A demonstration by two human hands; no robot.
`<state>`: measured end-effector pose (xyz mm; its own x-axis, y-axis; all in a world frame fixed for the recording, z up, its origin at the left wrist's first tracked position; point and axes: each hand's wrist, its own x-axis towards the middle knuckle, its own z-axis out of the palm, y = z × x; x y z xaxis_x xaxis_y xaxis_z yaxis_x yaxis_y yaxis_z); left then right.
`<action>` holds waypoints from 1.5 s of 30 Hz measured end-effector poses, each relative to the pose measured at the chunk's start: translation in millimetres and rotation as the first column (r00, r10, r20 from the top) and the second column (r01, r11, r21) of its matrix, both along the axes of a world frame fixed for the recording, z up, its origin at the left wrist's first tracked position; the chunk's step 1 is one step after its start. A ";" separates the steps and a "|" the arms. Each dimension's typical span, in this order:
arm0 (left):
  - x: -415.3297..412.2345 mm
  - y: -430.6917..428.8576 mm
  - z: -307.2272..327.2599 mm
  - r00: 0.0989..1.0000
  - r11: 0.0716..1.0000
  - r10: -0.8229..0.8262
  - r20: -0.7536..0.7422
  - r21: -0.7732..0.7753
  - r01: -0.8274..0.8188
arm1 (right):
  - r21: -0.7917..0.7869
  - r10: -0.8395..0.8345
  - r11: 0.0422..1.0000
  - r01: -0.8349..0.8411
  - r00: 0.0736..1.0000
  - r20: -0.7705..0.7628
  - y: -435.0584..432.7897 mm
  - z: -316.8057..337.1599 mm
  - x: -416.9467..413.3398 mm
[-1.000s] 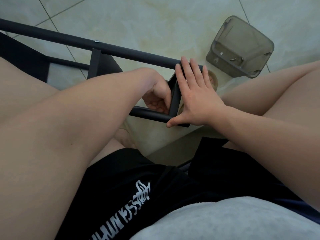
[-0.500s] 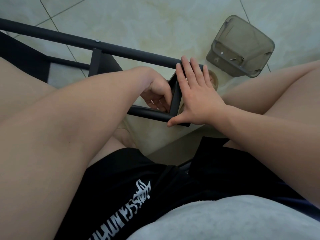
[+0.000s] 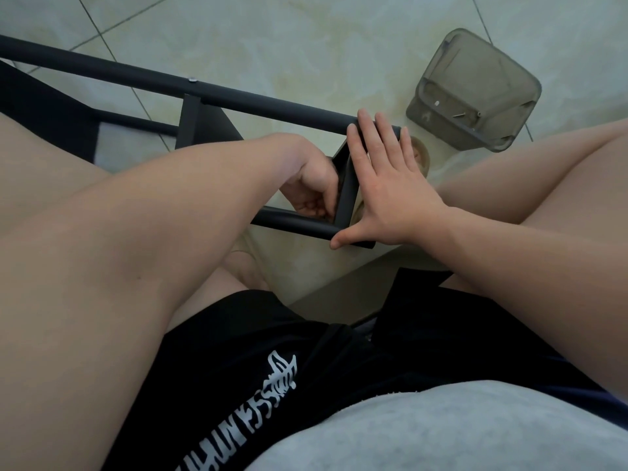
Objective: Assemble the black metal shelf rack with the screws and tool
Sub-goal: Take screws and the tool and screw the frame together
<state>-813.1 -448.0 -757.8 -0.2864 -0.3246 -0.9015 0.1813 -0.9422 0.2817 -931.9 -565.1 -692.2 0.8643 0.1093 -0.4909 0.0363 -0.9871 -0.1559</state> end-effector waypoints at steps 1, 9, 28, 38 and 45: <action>-0.6 0.4 -0.3 1.000 1.000 0.016 0.001 -0.007 -0.016 | 0.001 0.000 1.000 0.000 1.000 -0.003 0.0 0.4 0.1; -0.9 7.6 -2.9 1.000 1.000 0.013 -0.018 -0.011 -0.013 | -0.004 0.007 1.000 -0.007 1.000 -0.004 -0.3 1.2 0.0; -2.4 -0.8 1.7 0.997 0.999 0.046 0.067 -0.017 -0.045 | -0.002 0.000 1.000 0.000 1.000 -0.002 0.5 1.0 -0.8; -7.4 12.3 -1.4 0.980 0.974 0.199 -0.022 -0.100 -0.201 | -0.010 -0.003 1.000 0.003 1.000 0.031 1.2 1.0 -1.5; -2.1 11.1 0.5 0.997 0.993 0.058 0.041 -0.102 -0.054 | -0.009 -0.001 1.000 0.001 0.999 0.034 0.6 -0.6 -1.3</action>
